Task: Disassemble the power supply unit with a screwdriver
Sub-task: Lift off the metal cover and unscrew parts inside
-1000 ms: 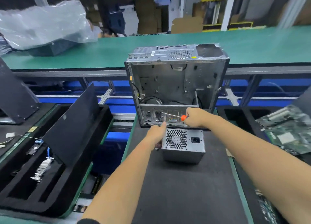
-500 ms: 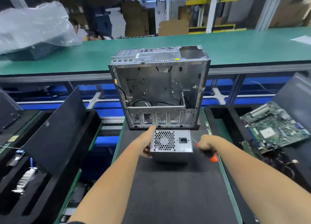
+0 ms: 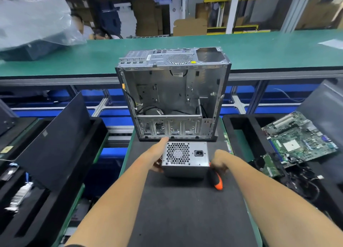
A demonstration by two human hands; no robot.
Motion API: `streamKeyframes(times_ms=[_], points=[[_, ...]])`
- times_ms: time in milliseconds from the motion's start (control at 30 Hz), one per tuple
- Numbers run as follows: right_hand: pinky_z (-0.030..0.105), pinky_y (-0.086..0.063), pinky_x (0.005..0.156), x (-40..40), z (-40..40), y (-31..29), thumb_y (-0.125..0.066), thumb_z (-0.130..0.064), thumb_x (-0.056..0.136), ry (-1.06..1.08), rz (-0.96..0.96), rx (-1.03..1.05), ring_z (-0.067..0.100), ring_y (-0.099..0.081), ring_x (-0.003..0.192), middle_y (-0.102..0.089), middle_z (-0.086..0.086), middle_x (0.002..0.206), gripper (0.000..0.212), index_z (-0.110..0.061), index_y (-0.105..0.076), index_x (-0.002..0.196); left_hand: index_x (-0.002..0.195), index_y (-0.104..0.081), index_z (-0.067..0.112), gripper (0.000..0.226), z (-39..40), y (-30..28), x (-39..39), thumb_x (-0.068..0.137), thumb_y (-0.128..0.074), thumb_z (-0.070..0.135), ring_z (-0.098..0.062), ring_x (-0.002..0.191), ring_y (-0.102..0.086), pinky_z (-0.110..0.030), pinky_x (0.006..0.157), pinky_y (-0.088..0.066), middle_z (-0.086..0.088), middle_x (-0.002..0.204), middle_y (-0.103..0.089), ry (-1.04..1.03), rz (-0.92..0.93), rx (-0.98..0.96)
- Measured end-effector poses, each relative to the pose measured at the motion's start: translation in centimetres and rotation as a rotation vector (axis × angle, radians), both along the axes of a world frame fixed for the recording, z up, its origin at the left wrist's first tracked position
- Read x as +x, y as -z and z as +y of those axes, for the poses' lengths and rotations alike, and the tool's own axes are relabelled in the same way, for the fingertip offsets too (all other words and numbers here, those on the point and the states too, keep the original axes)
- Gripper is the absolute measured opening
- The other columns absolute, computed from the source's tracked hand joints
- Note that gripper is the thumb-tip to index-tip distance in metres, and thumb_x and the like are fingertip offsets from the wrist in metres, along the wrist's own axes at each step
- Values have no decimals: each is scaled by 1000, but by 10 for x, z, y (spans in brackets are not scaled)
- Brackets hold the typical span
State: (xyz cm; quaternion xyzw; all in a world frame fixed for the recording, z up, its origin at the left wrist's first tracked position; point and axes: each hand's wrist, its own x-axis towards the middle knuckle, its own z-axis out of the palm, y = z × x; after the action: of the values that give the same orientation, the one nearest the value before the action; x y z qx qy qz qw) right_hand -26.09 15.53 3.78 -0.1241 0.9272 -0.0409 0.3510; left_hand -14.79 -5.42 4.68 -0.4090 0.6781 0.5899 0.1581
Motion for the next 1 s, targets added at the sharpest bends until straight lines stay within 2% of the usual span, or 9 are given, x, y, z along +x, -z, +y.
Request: streamKeyframes(times_ms=[67,167,233,333,433,700,833,933,1000], points=[[30,-48,63,-8,-4,-12,-58,-8,93,26,-1,-82,34,-67,94,-68,21,91,14,-2,-68,102,90,-68,19,70,-4,0,1,74,-39,81,-27,77,-65,-37,58,-57,-9,85,-66,4,-12,33],[31,-53,61,-20,-12,-16,-46,-29,102,251,-167,-381,30,-67,66,-71,19,86,34,-6,-59,81,107,-63,13,87,-9,3,1,72,-34,88,-30,93,-65,-41,64,-57,-13,106,-64,-46,-36,99],[43,-60,66,-18,-16,-22,-45,-40,99,390,-332,-456,36,-69,74,-70,18,90,41,-5,-65,92,112,-58,10,91,-9,4,2,74,-31,87,-31,95,-64,-41,62,-56,-15,112,-63,-90,-66,158],[50,-60,63,-8,-14,-27,-50,-42,89,442,-610,-418,49,-67,82,-60,24,115,48,-4,-62,115,106,-65,13,67,-5,3,5,79,-44,70,-28,84,-69,-37,59,-54,-9,97,-72,-61,-90,268],[49,-61,64,-7,-8,-22,-43,-47,91,430,-787,-468,49,-69,78,-67,22,109,51,-6,-65,112,91,-68,18,43,-3,4,6,78,-45,52,-26,78,-71,-37,60,-56,-6,85,-74,-75,-27,294],[48,-57,74,2,-5,-14,-49,-33,84,489,-847,-543,32,-66,80,-57,12,90,28,-13,-55,101,52,-51,18,29,21,4,31,74,-40,35,-21,52,-65,-31,58,-54,-2,63,-66,-197,126,357],[49,-55,77,14,-5,-9,-50,-28,83,553,-730,-663,32,-64,91,-64,14,98,28,-13,-53,106,68,-34,17,14,31,4,39,76,-40,27,-18,48,-42,-28,57,-36,5,45,-47,-272,320,258],[43,-52,79,28,-8,-2,-47,-26,86,530,-701,-660,31,-62,92,-63,13,100,26,-13,-52,108,77,-42,15,9,36,16,42,81,-40,23,-19,56,-56,-29,62,-43,4,51,-61,-325,337,276],[38,-50,77,36,-12,5,-48,-25,85,523,-662,-661,29,-62,87,-64,12,93,21,-15,-53,104,83,-51,14,16,38,30,46,82,-42,28,-23,71,-64,-32,72,-47,-2,74,-69,-326,307,259]])
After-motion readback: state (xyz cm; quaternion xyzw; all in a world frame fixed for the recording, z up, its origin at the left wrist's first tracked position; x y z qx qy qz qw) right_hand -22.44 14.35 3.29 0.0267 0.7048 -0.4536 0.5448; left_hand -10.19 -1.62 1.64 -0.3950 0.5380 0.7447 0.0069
